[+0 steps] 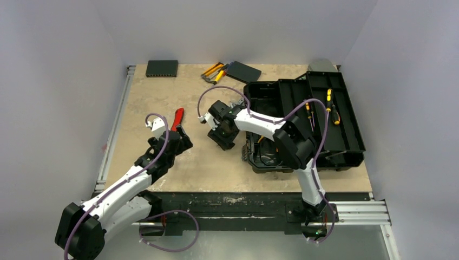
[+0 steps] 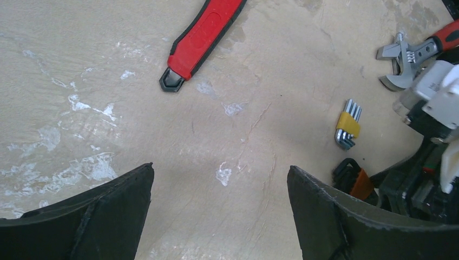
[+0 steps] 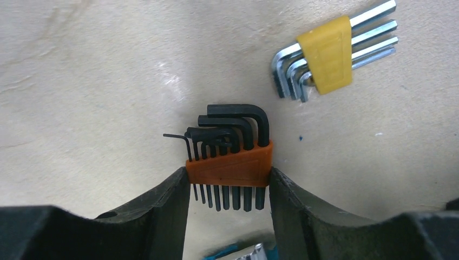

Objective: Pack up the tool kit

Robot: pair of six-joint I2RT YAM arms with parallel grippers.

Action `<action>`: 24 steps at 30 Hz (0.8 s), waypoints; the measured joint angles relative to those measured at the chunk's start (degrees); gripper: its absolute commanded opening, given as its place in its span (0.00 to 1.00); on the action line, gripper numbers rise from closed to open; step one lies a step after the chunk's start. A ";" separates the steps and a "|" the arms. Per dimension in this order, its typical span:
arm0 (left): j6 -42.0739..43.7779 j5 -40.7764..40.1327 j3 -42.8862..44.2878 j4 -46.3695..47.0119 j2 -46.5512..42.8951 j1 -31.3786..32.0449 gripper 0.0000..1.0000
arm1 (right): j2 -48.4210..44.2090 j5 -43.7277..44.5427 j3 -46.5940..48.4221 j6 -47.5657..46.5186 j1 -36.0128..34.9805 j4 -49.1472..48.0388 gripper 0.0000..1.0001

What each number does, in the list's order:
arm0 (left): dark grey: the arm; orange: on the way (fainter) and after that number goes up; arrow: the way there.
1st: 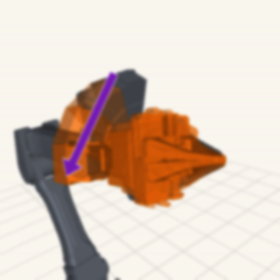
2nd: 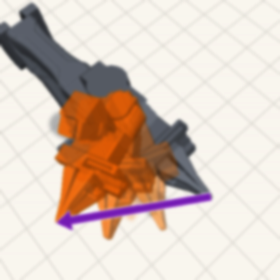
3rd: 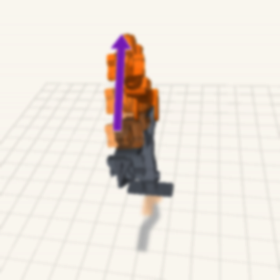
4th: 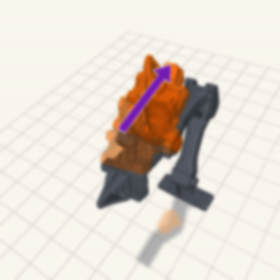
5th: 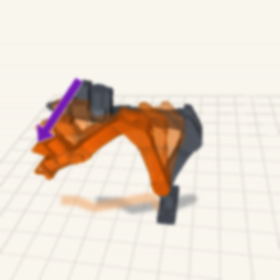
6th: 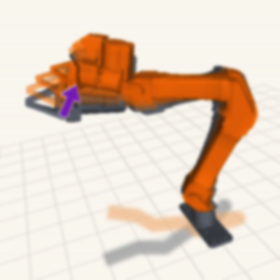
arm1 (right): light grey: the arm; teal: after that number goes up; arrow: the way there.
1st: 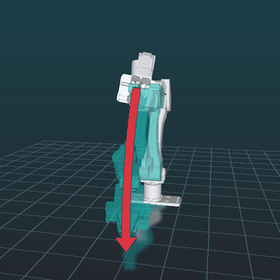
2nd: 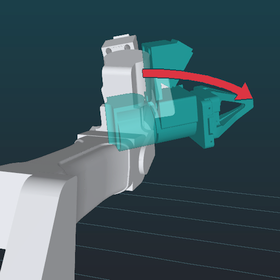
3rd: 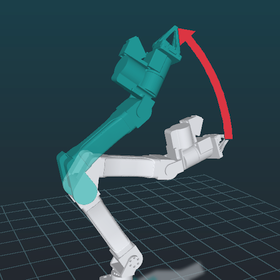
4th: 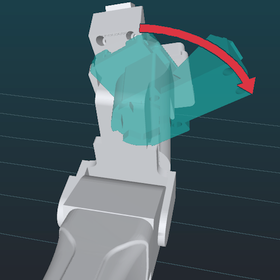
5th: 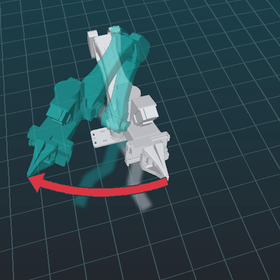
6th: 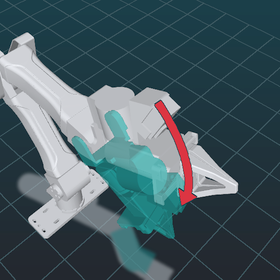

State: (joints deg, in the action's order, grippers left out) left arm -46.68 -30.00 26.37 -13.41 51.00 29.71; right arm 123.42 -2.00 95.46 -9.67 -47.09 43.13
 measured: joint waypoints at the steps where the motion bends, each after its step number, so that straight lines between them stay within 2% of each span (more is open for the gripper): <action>1: 0.02 0.00 0.00 0.00 -0.02 0.00 0.89 | -1.07 -0.61 -1.49 0.59 -0.15 -1.49 0.28; 5: 0.37 0.00 0.00 0.00 0.00 0.00 0.90 | -6.54 -2.10 -4.92 2.32 -0.33 -4.63 0.28; 11: 0.37 -0.02 0.00 0.00 -0.02 0.00 0.89 | -16.59 -2.71 -5.31 4.72 -0.37 -8.66 0.26; 18: 0.37 0.00 0.00 0.00 -0.02 0.00 0.89 | -29.40 4.20 -6.23 7.69 0.52 -9.62 0.24; 21: 0.39 0.04 0.00 0.00 -0.02 0.00 0.89 | -33.64 6.64 -6.21 9.38 4.59 -7.85 0.23; 24: 0.39 0.22 0.00 0.02 -0.02 0.00 0.89 | -37.53 9.42 -6.64 10.86 13.20 -6.23 0.20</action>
State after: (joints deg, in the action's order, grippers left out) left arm -46.28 -29.78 26.37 -13.39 50.98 29.71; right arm 85.89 7.42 88.82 1.19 -33.89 36.91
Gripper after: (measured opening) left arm 0.898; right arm 0.483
